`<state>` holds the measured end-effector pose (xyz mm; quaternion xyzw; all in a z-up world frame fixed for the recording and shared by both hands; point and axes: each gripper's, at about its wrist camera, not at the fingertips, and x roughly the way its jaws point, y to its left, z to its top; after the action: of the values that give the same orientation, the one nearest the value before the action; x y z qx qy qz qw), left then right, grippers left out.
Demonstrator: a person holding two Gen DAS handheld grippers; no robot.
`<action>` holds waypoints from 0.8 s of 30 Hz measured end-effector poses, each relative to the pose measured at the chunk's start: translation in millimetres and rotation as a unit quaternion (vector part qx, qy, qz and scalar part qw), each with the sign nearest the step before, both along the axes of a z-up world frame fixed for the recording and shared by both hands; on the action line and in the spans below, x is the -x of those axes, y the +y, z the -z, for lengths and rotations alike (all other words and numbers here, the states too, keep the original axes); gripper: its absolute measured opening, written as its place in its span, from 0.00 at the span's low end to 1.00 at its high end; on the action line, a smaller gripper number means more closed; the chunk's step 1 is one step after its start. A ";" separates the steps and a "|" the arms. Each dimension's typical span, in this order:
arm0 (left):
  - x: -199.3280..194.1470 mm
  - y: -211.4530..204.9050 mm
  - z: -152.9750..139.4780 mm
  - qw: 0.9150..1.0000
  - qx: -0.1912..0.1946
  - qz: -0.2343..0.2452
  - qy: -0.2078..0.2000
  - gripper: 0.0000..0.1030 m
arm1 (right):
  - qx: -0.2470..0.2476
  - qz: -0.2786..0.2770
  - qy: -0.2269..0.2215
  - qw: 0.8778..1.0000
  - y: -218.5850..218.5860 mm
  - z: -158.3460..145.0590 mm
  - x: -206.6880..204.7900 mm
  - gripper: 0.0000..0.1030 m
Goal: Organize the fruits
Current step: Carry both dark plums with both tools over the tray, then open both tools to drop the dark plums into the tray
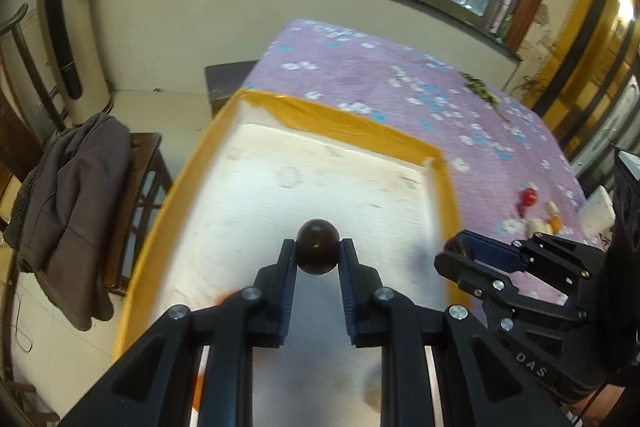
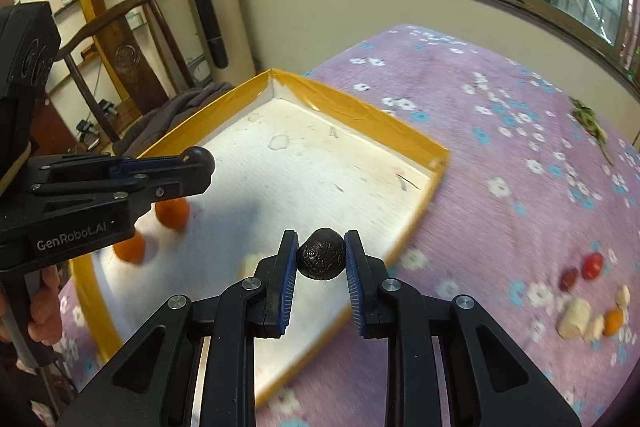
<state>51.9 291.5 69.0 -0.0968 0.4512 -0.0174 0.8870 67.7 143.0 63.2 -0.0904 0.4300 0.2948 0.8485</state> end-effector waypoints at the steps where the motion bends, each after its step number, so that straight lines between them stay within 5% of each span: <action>1: -4.5 4.2 3.5 1.000 0.000 -0.004 0.005 0.22 | 0.001 0.000 0.004 1.000 5.1 4.2 -5.1 0.22; 24: -34.7 25.0 41.3 0.998 -0.005 -0.018 0.062 0.28 | 0.043 0.016 0.036 0.998 24.1 36.7 -28.2 0.28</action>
<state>86.6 316.5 27.7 -0.1013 0.5039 0.0069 0.8578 95.9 167.2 26.5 -0.1091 0.4735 0.2654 0.8327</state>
